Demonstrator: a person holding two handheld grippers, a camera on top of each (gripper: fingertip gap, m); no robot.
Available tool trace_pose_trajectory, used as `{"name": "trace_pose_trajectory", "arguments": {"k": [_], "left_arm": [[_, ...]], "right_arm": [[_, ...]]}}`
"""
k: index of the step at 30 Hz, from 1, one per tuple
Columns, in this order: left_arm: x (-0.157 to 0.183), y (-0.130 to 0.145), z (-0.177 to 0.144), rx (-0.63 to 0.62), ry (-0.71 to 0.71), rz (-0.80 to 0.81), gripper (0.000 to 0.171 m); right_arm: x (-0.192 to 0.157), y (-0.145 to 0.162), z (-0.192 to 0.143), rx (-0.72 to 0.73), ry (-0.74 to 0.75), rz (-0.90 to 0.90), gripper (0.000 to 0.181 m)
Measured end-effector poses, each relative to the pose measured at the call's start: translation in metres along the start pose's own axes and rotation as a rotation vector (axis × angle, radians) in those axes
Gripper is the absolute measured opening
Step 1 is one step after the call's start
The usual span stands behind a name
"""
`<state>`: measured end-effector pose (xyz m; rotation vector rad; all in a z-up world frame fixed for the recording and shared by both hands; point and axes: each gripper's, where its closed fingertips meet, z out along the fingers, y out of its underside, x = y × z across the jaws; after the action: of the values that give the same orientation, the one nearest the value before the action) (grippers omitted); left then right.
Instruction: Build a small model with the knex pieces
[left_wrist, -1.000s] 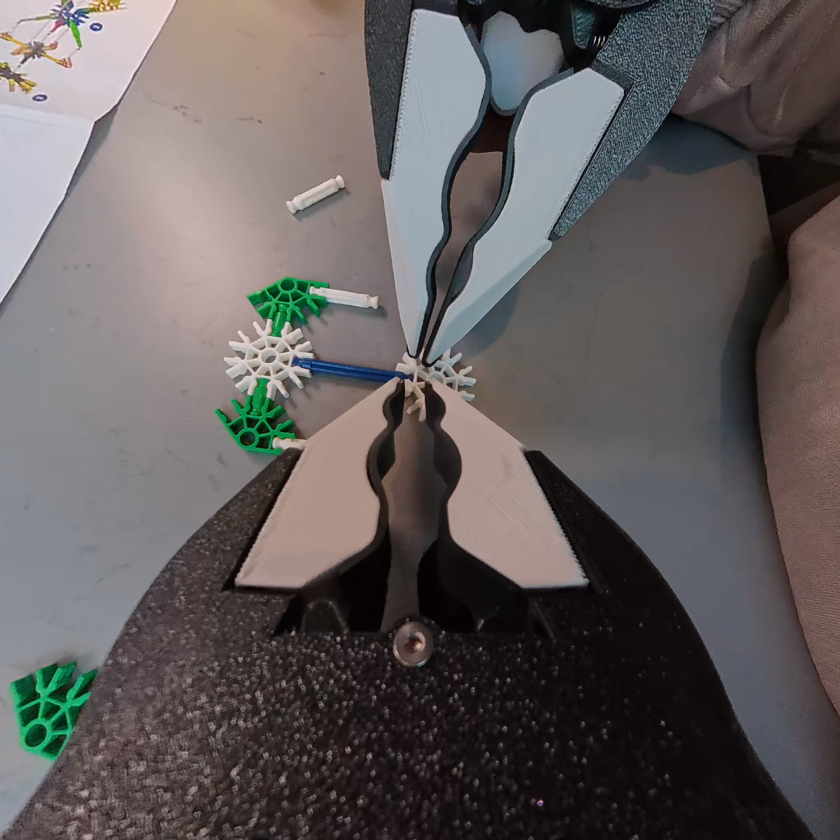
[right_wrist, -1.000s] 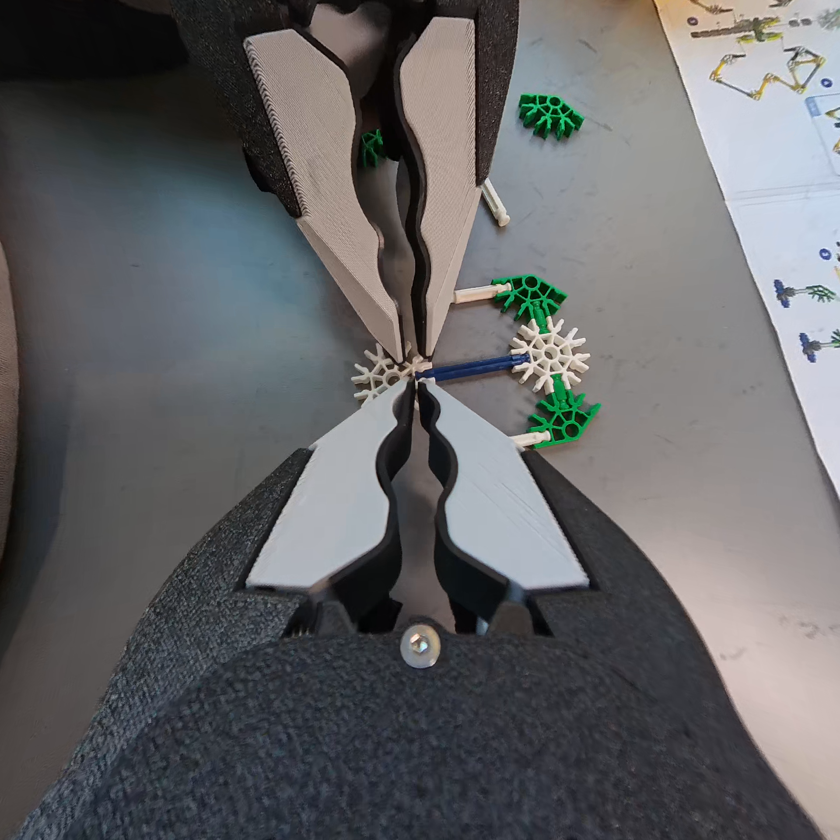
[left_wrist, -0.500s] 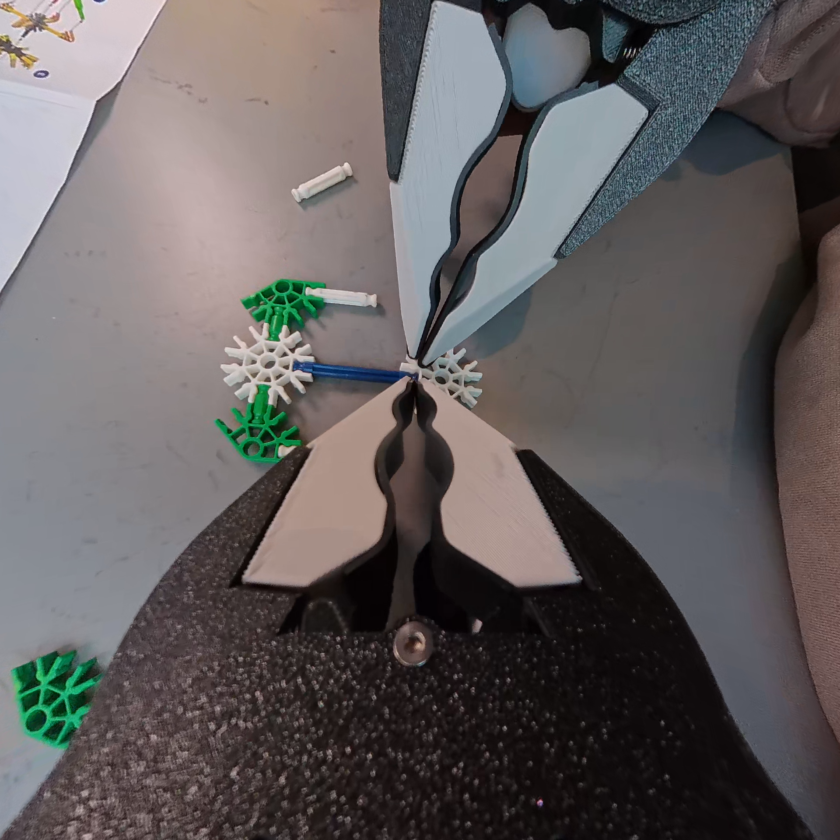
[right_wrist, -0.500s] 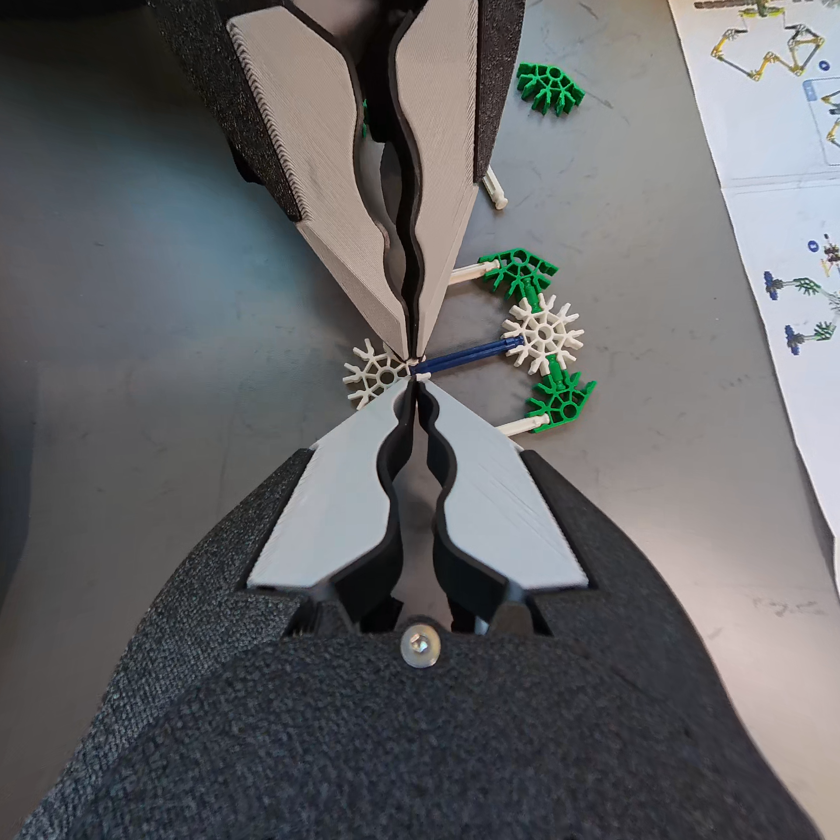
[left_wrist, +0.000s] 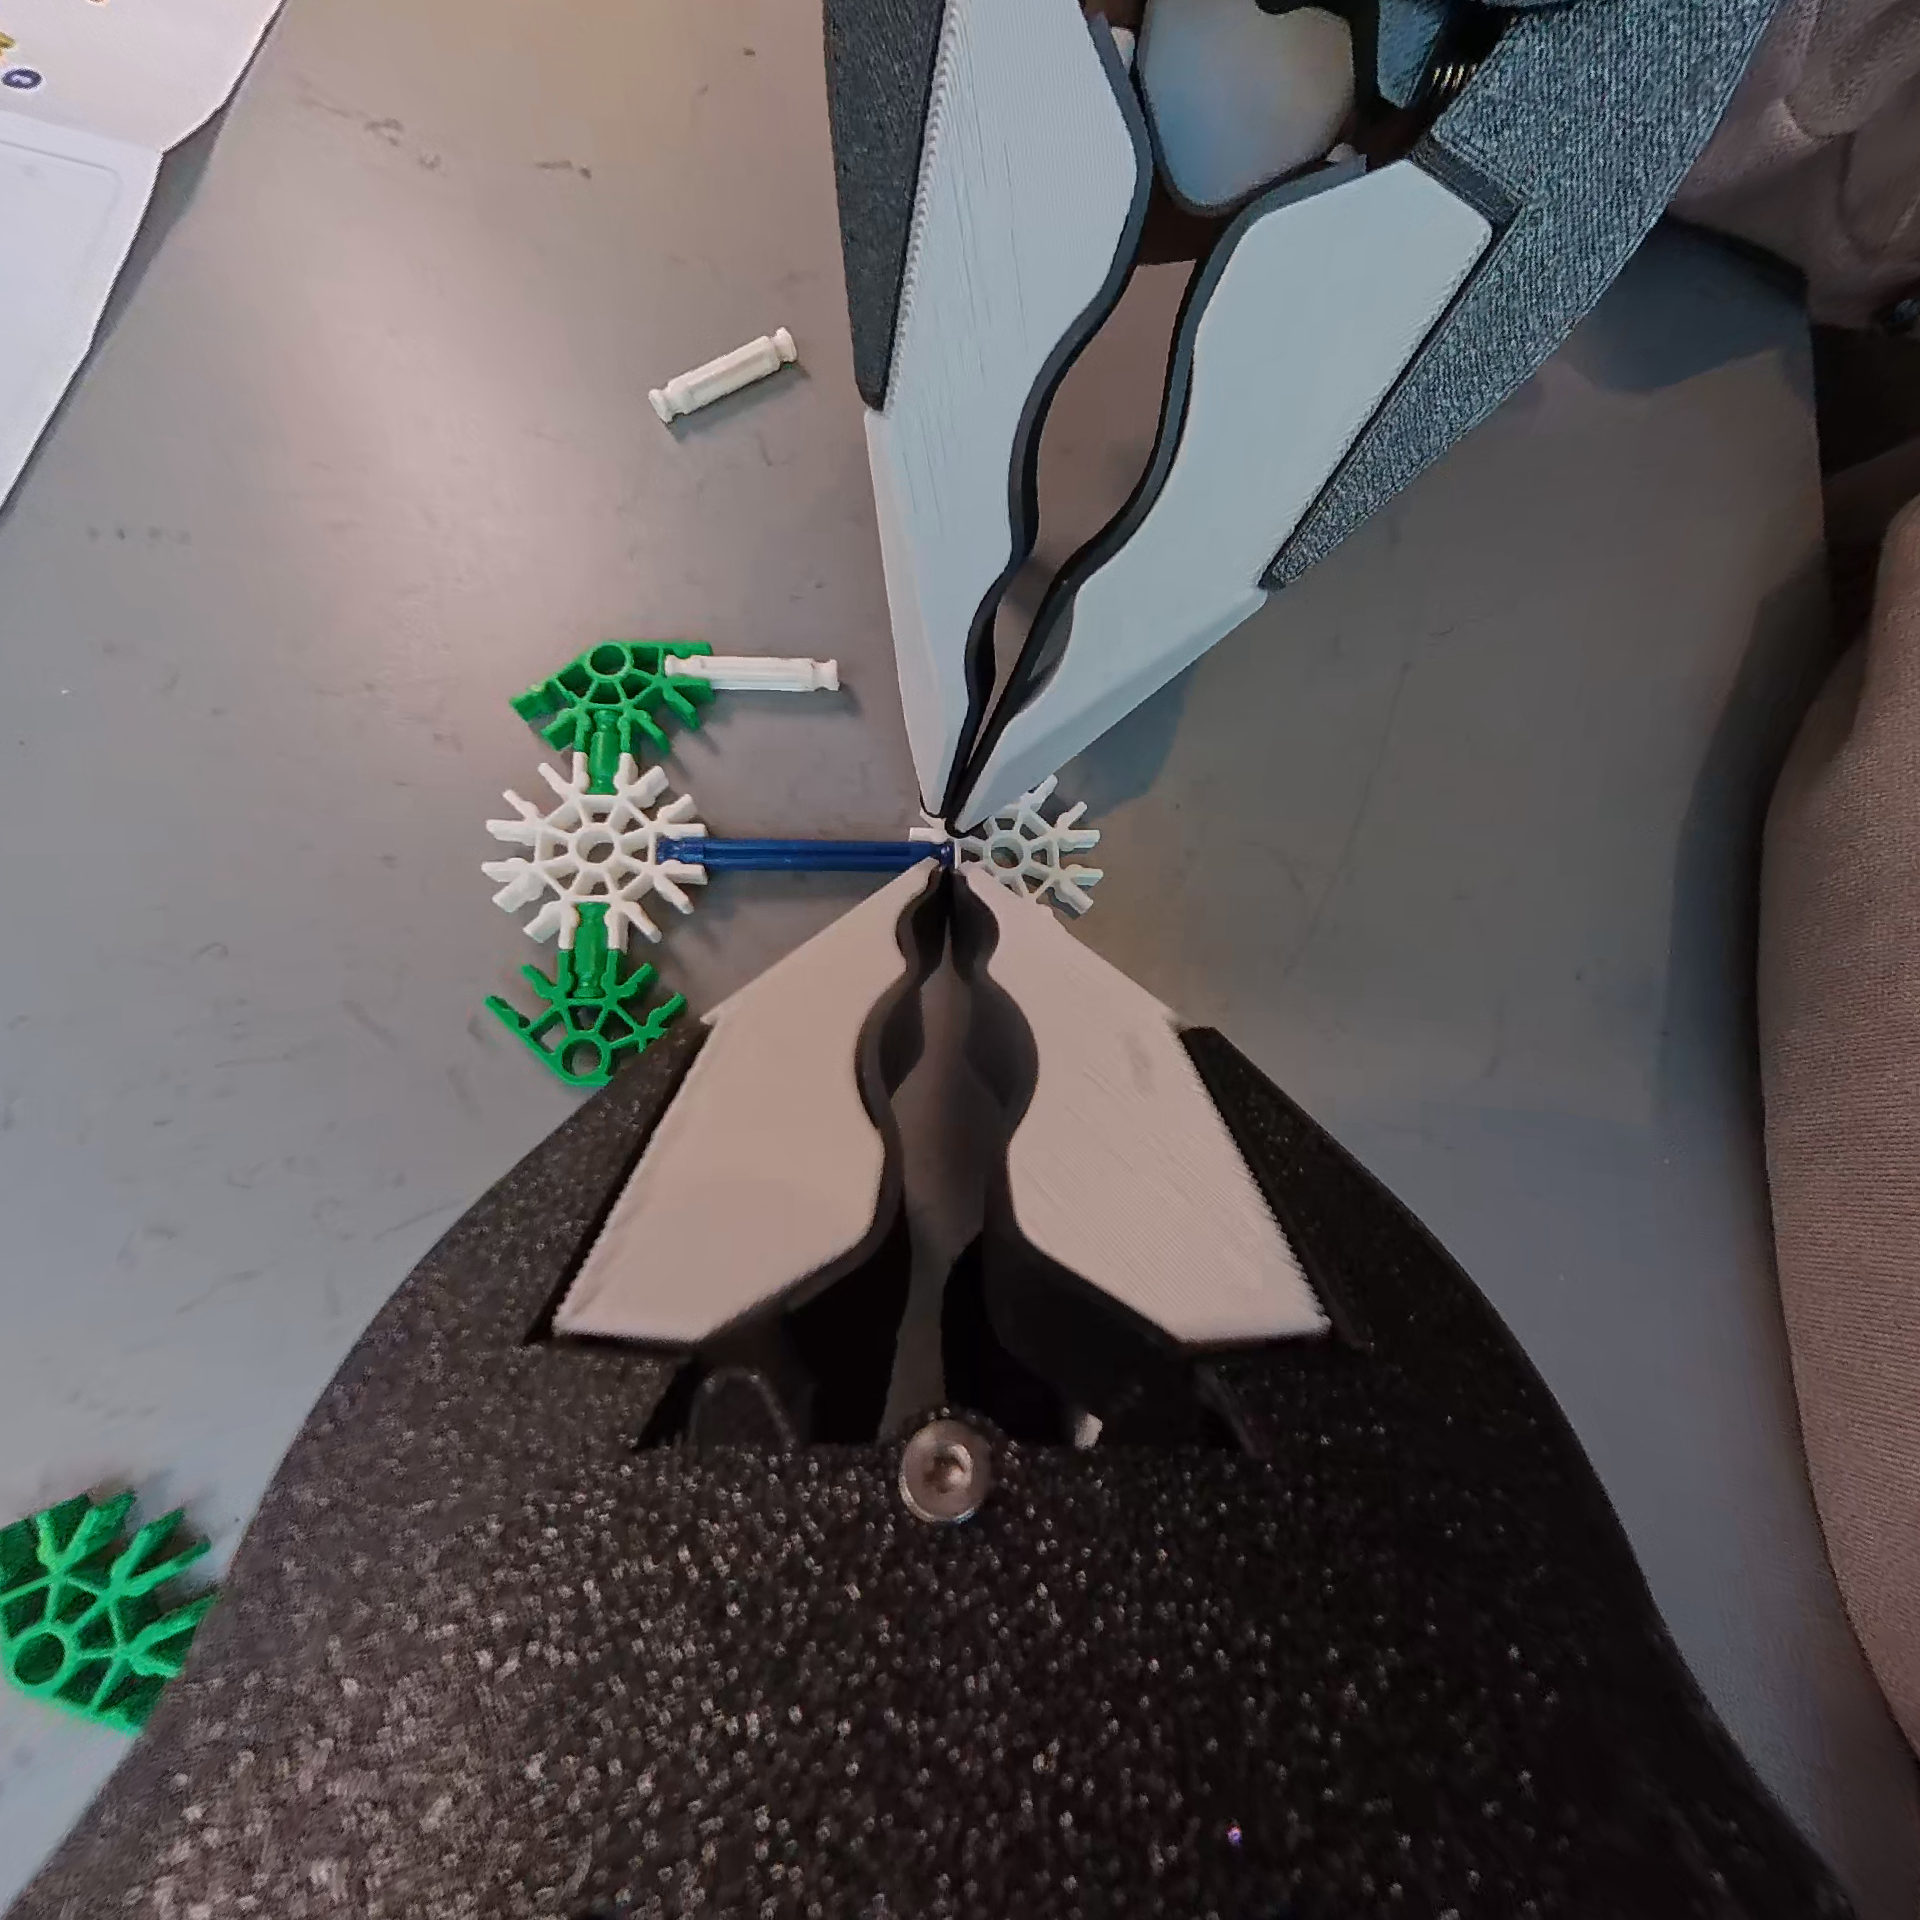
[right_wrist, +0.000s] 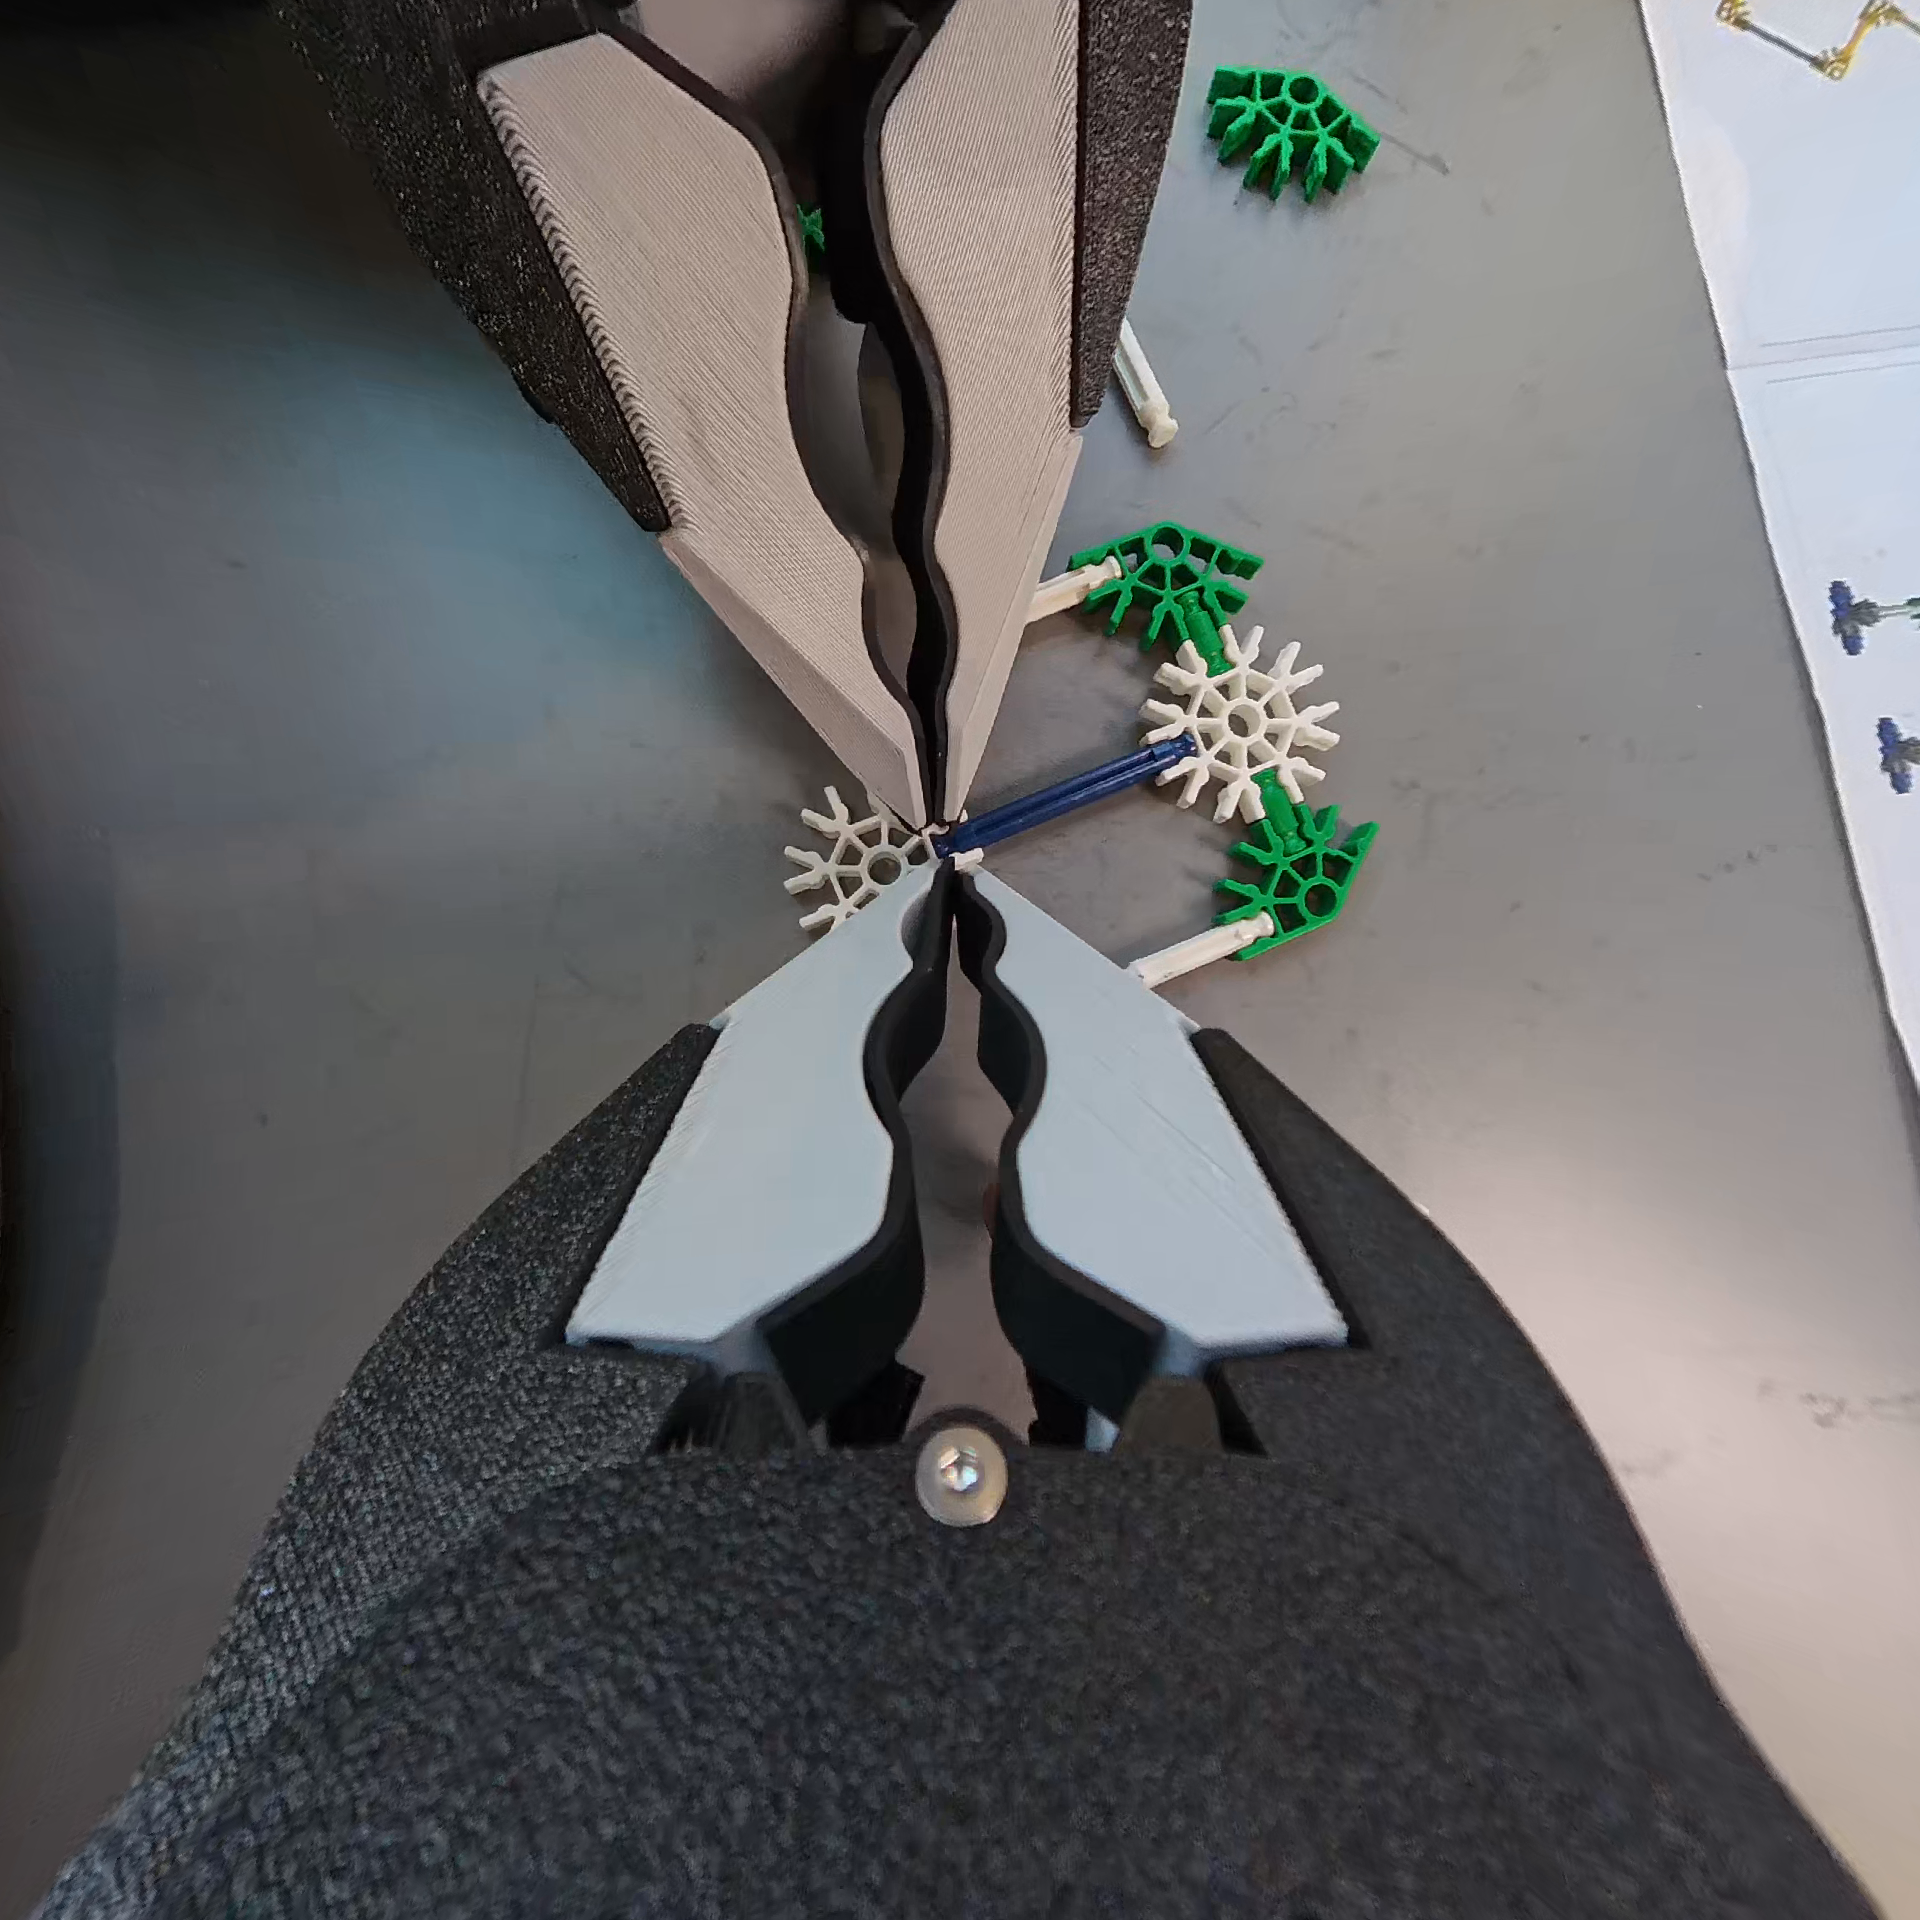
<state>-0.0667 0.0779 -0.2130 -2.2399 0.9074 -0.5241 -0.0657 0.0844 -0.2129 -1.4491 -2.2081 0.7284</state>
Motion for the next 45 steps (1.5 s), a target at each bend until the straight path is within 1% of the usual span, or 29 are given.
{"name": "trace_pose_trajectory", "arguments": {"k": [5, 8, 10, 13, 16, 20, 24, 28, 36, 39, 41, 43, 45], "left_arm": [[0.000, 0.000, -0.001, 0.033, 0.032, -0.006, 0.000], [0.000, 0.000, -0.003, 0.058, 0.064, 0.003, 0.000], [-0.003, 0.001, -0.006, 0.061, 0.052, 0.024, 0.015], [-0.001, 0.004, -0.010, 0.056, 0.059, 0.063, 0.020], [0.006, 0.010, -0.011, 0.022, 0.096, 0.084, 0.021], [0.009, 0.013, -0.006, 0.004, 0.101, 0.107, 0.021], [0.009, 0.014, -0.007, 0.003, 0.109, 0.104, 0.019], [0.002, 0.016, -0.011, -0.004, 0.078, 0.109, 0.017], [0.005, 0.016, -0.011, -0.003, 0.090, 0.113, 0.017], [0.003, 0.012, -0.018, 0.024, 0.085, 0.107, 0.017], [-0.006, 0.005, -0.026, 0.068, 0.044, 0.097, 0.017], [-0.020, -0.003, -0.034, 0.118, -0.022, 0.079, 0.017], [-0.035, -0.007, -0.039, 0.160, -0.079, 0.049, 0.018]], "right_arm": [[0.000, 0.000, -0.002, 0.059, -0.022, 0.048, 0.000], [-0.001, -0.002, -0.008, 0.103, -0.061, 0.084, 0.002], [-0.003, -0.003, -0.013, 0.128, -0.089, 0.083, 0.008], [-0.008, -0.002, -0.016, 0.125, -0.116, 0.059, 0.017], [-0.014, 0.006, -0.009, 0.069, -0.115, 0.019, 0.019], [-0.019, 0.002, -0.005, 0.057, -0.091, -0.019, 0.017], [-0.019, 0.002, -0.006, 0.069, -0.105, 0.003, 0.014], [-0.021, 0.003, -0.006, 0.066, -0.111, -0.002, 0.012], [-0.018, 0.000, -0.010, 0.095, -0.119, 0.006, 0.013], [-0.007, -0.010, -0.025, 0.180, -0.111, 0.064, 0.014], [0.013, -0.010, -0.036, 0.212, -0.047, 0.109, 0.017], [0.040, 0.006, -0.045, 0.171, 0.062, 0.144, 0.022], [0.063, 0.034, -0.049, 0.076, 0.146, 0.175, 0.027]]}}
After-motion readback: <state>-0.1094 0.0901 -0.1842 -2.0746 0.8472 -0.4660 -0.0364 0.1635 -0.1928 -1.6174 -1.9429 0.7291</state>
